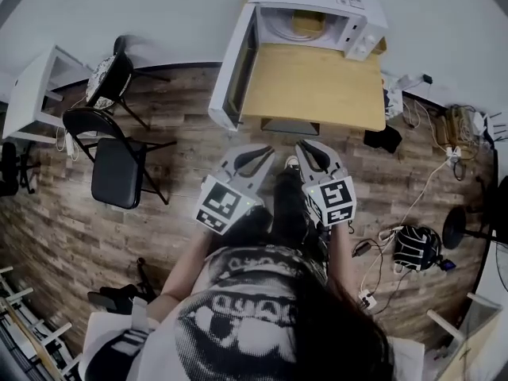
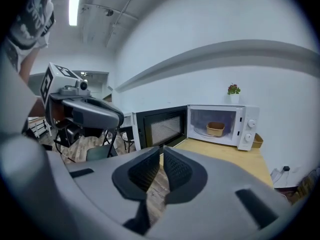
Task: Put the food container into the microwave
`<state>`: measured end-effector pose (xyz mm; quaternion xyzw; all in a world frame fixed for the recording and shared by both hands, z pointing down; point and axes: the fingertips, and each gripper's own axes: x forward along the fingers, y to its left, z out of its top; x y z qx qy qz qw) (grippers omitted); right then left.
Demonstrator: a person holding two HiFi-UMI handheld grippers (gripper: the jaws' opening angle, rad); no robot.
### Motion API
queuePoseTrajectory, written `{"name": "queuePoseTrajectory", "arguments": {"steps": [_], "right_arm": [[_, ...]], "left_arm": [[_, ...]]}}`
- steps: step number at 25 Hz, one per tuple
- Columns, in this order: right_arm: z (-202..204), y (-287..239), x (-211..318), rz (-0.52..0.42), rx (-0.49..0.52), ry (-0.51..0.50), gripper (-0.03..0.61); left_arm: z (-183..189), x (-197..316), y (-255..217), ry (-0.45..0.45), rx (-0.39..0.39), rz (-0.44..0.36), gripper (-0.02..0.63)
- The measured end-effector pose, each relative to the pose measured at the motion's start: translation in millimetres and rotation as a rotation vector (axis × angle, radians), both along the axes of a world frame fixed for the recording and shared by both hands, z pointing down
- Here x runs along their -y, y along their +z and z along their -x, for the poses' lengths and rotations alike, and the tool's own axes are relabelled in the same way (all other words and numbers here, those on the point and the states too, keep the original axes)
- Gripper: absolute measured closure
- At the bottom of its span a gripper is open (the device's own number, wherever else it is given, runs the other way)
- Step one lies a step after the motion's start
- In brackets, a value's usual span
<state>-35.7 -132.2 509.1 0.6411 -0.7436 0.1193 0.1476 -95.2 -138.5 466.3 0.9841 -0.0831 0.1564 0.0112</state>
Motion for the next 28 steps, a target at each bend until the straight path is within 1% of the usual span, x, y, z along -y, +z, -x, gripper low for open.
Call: {"name": "queuePoseTrajectory", "arguments": {"steps": [7,12,17,23,28], "right_arm": [[14.0,-2.9,-43.2,-0.021,0.012,0.087,0.577],[19.6,-13.6,-62.9,-0.089,0.020,0.130,0.578],[26.5,-21.2,-70.7,-0.118,0.051,0.120,0.578],[31.9,-21.8,-77.0,-0.103,0.045,0.106,0.577],[28.4,-19.4,-80.8,-0.089,0.041,0.104,0.577]], "left_arm": [[10.6,-37.2,6.3,0.083,0.000,0.004,0.597],[12.5,-57.6,8.2,0.133,-0.003,0.005,0.597],[13.2,-64.5,7.5,0.153,-0.010,0.005,0.597],[13.9,-69.4,3.7,0.164,-0.025,0.001,0.597],[12.7,-72.1,-1.3,0.166,-0.045,-0.004,0.597]]}}
